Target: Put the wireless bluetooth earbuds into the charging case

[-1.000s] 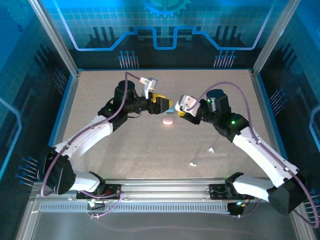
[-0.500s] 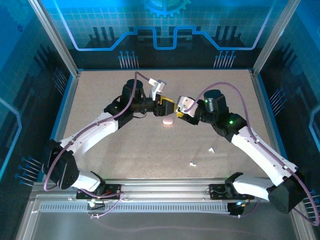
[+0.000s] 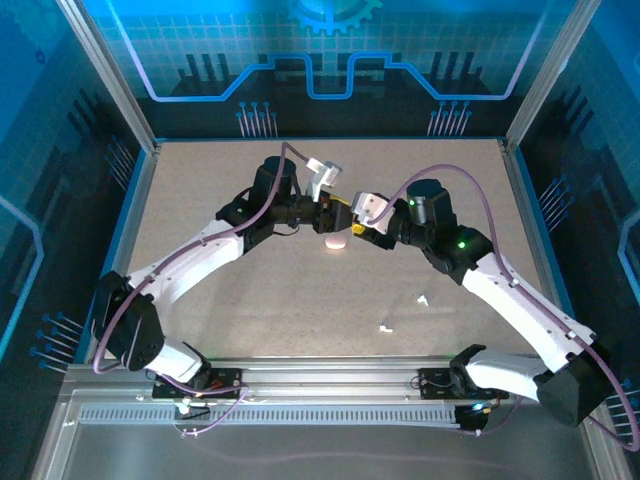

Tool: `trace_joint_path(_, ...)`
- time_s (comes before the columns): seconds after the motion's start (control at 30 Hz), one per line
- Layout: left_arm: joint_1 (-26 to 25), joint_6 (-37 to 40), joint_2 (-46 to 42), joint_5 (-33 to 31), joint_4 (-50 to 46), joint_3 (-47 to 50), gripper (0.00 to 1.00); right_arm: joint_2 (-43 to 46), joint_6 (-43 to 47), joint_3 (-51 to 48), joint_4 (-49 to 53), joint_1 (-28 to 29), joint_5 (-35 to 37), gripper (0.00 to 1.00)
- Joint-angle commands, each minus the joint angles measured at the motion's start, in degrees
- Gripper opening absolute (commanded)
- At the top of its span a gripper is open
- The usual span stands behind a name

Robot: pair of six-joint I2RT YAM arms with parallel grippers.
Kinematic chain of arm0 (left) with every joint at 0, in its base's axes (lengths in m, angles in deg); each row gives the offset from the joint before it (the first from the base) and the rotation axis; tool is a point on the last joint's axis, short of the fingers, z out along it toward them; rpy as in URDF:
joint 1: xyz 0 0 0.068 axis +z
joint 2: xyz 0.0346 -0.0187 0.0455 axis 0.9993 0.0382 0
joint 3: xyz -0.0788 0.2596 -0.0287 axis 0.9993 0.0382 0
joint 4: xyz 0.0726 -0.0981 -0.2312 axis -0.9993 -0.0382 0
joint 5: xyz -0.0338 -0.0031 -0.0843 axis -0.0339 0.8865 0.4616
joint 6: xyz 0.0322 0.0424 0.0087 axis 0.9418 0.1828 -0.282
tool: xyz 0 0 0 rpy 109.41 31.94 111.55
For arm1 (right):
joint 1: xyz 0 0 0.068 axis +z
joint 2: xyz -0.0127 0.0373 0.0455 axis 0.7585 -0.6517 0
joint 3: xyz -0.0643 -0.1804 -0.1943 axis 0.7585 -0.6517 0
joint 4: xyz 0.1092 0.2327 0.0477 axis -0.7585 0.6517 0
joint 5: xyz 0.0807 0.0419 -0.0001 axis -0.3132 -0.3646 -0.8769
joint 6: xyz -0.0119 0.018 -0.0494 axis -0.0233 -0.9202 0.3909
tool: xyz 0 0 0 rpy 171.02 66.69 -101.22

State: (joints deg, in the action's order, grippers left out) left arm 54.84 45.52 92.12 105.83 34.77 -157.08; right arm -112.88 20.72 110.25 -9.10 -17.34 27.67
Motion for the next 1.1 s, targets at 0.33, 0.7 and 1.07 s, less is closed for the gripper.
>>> trace_joint_path(0.33,-0.72,2.23,1.48,0.35,-2.93,-2.49,0.19,1.25,0.72,2.24,-3.5,1.91,1.15,0.49)
trace_joint_path(0.7,-0.57,4.47,-5.57,-3.2,12.04,6.81,0.09,5.03,-12.81,3.86,0.0,-2.97,-6.24,0.63)
trace_joint_path(1.07,-0.55,7.81,-10.49,-4.62,51.61,25.18,0.13,4.01,-46.34,4.9,-0.69,-14.95,-32.5,0.66)
